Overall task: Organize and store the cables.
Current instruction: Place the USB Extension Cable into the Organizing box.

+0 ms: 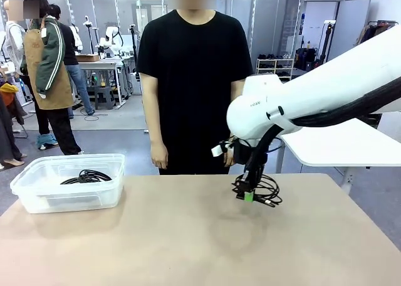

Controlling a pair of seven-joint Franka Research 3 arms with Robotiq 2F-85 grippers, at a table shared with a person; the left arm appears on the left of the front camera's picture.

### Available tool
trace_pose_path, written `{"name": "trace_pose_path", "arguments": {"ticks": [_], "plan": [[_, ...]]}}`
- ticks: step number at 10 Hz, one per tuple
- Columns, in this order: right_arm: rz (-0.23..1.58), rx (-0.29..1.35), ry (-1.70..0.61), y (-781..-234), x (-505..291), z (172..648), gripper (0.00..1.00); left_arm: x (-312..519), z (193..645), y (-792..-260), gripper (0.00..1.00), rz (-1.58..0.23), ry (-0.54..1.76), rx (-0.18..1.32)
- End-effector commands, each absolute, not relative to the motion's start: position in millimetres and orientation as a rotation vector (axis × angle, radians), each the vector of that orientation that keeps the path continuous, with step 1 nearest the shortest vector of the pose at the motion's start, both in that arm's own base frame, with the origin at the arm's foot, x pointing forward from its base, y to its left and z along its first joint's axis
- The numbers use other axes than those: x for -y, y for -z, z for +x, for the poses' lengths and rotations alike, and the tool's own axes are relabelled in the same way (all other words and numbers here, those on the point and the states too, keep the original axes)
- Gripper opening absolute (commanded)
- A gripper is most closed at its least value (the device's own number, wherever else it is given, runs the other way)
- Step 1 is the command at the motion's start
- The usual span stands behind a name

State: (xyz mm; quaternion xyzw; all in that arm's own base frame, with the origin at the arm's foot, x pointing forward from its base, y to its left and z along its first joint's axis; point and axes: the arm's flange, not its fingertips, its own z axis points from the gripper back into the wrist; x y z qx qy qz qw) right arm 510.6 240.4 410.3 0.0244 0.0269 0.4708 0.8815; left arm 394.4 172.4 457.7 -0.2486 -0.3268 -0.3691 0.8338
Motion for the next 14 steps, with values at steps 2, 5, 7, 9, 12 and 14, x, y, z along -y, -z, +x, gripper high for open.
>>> {"name": "trace_pose_path", "arguments": {"ticks": [2, 5, 7, 9, 12, 14], "plan": [[0.12, -0.04, -1.268, -400.8, -286.3, 449.2, 0.0, -172.1, 398.0, -460.5, 1.0, -0.521, 0.757, 0.703], [0.144, -0.042, -1.313, -374.0, -323.9, 429.5, 0.0, -172.1, 398.0, -460.5, 1.0, -0.521, 0.757, 0.703], [0.144, -0.054, -1.264, -359.8, -334.0, 425.6, 0.0, -172.1, 398.0, -460.5, 1.0, -0.521, 0.757, 0.703], [0.228, -0.035, -1.26, -348.9, -337.7, 425.0, 0.26, -172.1, 398.0, -460.5, 1.0, -0.521, 0.757, 0.703], [0.229, -0.033, -1.218, -347.0, -332.2, 425.5, 0.62, -172.1, 398.0, -460.5, 1.0, -0.521, 0.757, 0.703], [0.238, -0.015, -1.209, -352.4, -323.1, 424.4, 0.9, -169.9, 386.9, -465.7, 1.0, -0.499, 0.879, 0.671]]}}
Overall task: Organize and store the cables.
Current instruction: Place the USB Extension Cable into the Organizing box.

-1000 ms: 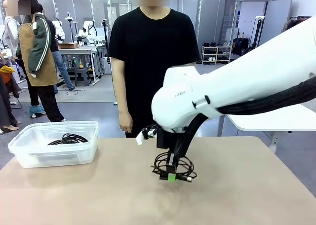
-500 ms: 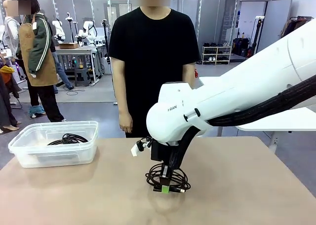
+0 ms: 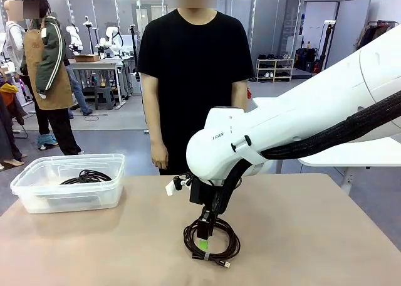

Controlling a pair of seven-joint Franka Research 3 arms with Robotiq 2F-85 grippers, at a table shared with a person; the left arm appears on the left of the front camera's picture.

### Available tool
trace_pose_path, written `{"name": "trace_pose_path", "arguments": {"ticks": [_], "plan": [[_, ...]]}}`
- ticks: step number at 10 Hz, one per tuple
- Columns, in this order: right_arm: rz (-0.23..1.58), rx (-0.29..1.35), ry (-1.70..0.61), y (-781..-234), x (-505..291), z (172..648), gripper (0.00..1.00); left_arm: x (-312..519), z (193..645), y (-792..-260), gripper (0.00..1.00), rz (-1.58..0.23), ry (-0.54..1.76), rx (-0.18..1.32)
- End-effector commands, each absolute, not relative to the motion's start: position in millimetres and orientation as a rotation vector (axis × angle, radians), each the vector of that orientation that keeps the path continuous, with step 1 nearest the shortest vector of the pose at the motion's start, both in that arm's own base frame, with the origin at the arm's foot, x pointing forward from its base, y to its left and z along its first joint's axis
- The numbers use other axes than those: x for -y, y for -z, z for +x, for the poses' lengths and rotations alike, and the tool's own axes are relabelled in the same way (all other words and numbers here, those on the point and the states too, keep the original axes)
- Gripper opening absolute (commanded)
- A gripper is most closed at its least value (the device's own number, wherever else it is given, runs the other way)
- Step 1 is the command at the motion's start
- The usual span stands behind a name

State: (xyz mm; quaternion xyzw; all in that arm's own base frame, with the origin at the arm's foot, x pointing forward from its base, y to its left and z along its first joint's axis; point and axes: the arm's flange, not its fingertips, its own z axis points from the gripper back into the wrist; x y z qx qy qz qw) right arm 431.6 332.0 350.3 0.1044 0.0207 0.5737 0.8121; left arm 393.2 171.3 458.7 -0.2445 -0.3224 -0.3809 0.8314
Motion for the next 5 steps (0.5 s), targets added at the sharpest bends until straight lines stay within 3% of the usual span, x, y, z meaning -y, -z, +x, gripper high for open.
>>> {"name": "trace_pose_path", "arguments": {"ticks": [1, 3, 5], "plan": [[0.246, 0.005, -1.198, -358.5, -312.5, 423.3, 1.0, -162.2, 382.9, -469.2, 1.0, -0.524, 0.943, 0.672], [0.263, 0.055, -1.154, -372.5, -274.8, 421.6, 1.0, -158.1, 380.1, -471.0, 1.0, -0.528, 0.998, 0.658], [0.312, 0.137, -1.111, -390.5, -206.6, 412.1, 1.0, -60.3, 384.7, -494.7, 1.0, -0.512, 1.067, 0.587]]}}
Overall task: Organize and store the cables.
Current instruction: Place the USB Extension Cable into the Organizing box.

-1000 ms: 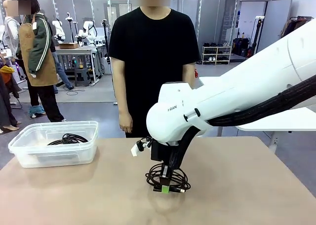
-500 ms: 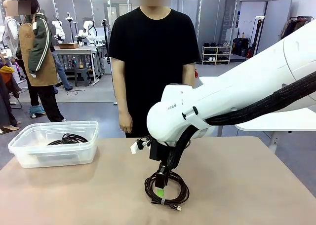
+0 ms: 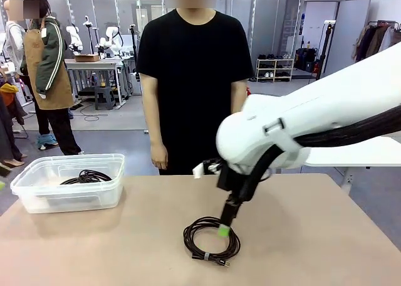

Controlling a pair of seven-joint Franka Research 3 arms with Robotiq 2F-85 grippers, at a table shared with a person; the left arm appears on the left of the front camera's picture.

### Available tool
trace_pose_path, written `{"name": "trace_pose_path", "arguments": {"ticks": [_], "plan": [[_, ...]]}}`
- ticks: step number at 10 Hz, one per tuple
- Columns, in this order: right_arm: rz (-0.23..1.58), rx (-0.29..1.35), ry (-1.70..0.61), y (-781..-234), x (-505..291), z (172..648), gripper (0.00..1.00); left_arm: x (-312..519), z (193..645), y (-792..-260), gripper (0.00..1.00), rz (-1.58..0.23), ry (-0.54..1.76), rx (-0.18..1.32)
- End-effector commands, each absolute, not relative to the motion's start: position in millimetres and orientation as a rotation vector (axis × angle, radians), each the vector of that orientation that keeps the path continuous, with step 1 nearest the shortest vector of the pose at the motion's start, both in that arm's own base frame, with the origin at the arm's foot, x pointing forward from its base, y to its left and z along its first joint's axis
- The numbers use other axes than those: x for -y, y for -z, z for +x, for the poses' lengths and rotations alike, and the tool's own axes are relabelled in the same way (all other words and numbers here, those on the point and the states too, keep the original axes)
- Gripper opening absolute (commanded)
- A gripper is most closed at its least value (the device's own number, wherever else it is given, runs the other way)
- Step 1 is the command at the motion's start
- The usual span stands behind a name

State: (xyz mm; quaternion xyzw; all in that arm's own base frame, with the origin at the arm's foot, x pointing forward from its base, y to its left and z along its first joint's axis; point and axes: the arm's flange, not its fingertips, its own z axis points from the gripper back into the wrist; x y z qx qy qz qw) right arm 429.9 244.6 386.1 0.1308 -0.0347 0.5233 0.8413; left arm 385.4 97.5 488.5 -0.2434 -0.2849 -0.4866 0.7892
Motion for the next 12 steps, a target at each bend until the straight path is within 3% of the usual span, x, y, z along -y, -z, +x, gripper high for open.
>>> {"name": "trace_pose_path", "arguments": {"ticks": [1, 7, 12], "plan": [[0.34, 0.174, -1.105, -396.4, -171.8, 403.3, 1.0, -33.4, 387.4, -496.4, 1.0, -0.525, 1.072, 0.571], [0.392, 0.479, -1.101, -421.3, 7.7, 319.1, 1.0, 147.1, 401.0, -494.4, 1.0, -0.451, 1.225, 0.378], [0.435, 0.657, -1.119, -378.4, 114.9, 234.8, 1.0, 306.8, 406.2, -448.8, 1.0, -0.296, 1.419, 0.254]]}}
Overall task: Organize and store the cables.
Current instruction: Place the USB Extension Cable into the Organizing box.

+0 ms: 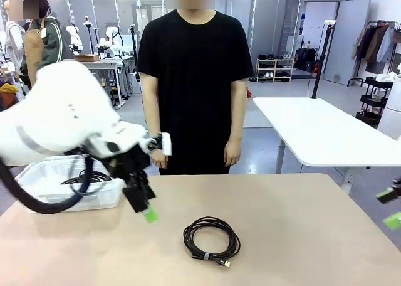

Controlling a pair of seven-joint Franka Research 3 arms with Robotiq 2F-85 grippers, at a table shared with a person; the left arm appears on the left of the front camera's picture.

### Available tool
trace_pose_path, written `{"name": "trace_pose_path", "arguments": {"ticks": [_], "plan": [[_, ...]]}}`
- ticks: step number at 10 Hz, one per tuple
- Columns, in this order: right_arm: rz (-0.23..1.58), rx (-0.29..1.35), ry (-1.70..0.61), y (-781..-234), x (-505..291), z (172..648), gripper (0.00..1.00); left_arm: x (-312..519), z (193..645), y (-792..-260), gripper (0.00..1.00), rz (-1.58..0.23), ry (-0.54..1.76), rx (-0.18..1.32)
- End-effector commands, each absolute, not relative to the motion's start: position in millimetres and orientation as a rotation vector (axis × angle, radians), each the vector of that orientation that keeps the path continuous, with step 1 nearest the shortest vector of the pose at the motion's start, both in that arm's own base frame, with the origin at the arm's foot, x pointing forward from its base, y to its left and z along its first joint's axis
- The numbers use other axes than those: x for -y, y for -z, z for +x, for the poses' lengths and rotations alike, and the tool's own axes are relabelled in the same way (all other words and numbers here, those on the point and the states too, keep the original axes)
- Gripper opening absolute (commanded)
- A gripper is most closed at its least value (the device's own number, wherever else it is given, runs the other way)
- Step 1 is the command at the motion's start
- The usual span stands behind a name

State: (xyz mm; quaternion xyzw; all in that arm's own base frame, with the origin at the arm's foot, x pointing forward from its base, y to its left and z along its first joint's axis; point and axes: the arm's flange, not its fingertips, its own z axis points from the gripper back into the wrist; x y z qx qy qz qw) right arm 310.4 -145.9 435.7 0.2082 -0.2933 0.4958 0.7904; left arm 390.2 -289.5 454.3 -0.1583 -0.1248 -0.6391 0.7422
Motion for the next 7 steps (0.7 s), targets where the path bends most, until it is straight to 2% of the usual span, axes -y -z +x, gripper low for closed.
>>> {"name": "trace_pose_path", "arguments": {"ticks": [1, 4, 5, 7], "plan": [[0.42, 0.678, -1.163, -371.0, 124.0, 220.6, 1.0, 331.8, 406.1, -437.1, 1.0, -0.269, 1.473, 0.252], [0.378, 0.711, -1.255, -349.9, 142.9, 190.2, 1.0, 381.3, 412.6, -411.5, 1.0, -0.201, 1.598, 0.248], [0.417, 0.684, -1.181, -418.2, 201.0, 265.9, 1.0, 392.3, 412.8, -402.2, 1.0, -0.192, 1.614, 0.222], [0.417, 0.684, -1.181, -418.2, 201.0, 265.9, 1.0, 413.9, 409.5, -381.4, 1.0, -0.202, 1.66, 0.183]]}}
